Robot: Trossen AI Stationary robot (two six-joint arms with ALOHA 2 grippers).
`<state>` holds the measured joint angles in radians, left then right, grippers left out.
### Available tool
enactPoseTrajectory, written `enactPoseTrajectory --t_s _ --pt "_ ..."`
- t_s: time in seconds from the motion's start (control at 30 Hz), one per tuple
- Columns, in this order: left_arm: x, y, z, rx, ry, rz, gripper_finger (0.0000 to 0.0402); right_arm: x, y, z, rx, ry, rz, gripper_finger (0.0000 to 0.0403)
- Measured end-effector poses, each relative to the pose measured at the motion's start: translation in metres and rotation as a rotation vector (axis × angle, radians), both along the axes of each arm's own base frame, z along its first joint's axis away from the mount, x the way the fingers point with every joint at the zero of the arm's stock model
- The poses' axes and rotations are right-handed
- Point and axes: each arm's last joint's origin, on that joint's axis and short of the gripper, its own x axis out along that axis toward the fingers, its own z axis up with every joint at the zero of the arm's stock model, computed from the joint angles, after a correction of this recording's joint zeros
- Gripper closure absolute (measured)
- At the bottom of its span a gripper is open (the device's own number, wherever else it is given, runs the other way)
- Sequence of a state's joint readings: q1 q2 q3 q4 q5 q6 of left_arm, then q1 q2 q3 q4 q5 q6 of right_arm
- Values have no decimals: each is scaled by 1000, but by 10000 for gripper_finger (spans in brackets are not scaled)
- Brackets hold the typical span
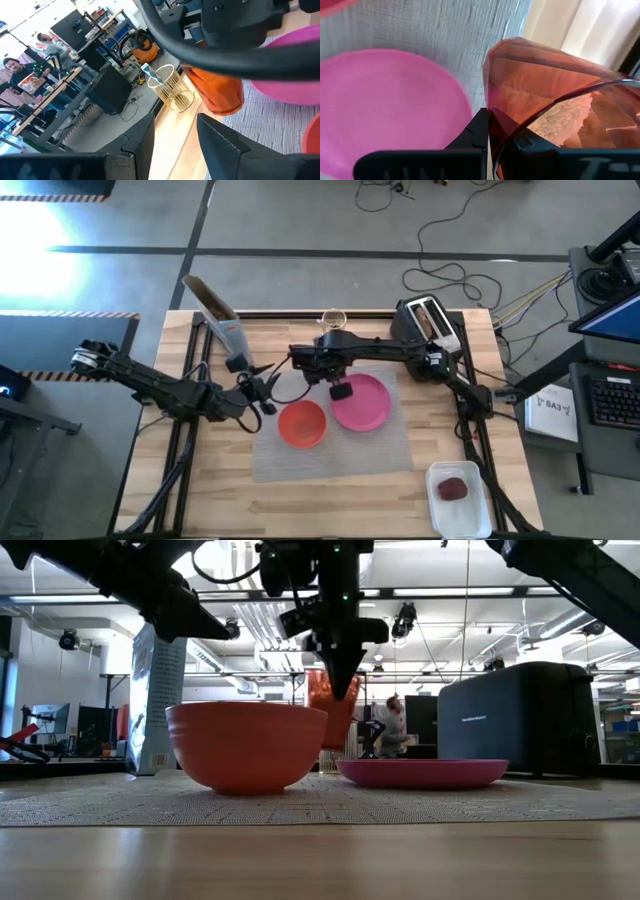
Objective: Arrange a breakfast setting
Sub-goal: Put the orange cup of milk on the gray table mat
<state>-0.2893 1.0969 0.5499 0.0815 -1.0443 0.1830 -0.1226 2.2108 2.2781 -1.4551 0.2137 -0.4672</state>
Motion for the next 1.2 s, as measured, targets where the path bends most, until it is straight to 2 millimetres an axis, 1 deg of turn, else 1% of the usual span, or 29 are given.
enactPoseTrajectory --t_s 0.17,0.33,0.4,0.53,0.6,0.83,1.0,1.2 --pt "-1 0 -3 -6 16 7 270 2 1 1 20 -4 120 394" --pt "-2 1 -3 -6 20 8 270 3 7 1 64 10 306 394" --pt "-2 1 -4 -5 26 8 270 5 11 -3 61 28 377 394" --pt "-2 0 -4 -7 24 8 270 10 16 -16 46 80 493 394" --pt "-2 0 -4 -7 25 7 270 13 18 -23 21 107 509 394" --pt "-2 0 -4 -7 28 7 270 19 17 -31 -11 98 509 394" --pt "-2 0 -4 -7 30 6 270 20 19 -31 -11 87 507 393" --pt "-2 0 -4 -7 30 6 270 20 18 -31 -5 59 388 364"
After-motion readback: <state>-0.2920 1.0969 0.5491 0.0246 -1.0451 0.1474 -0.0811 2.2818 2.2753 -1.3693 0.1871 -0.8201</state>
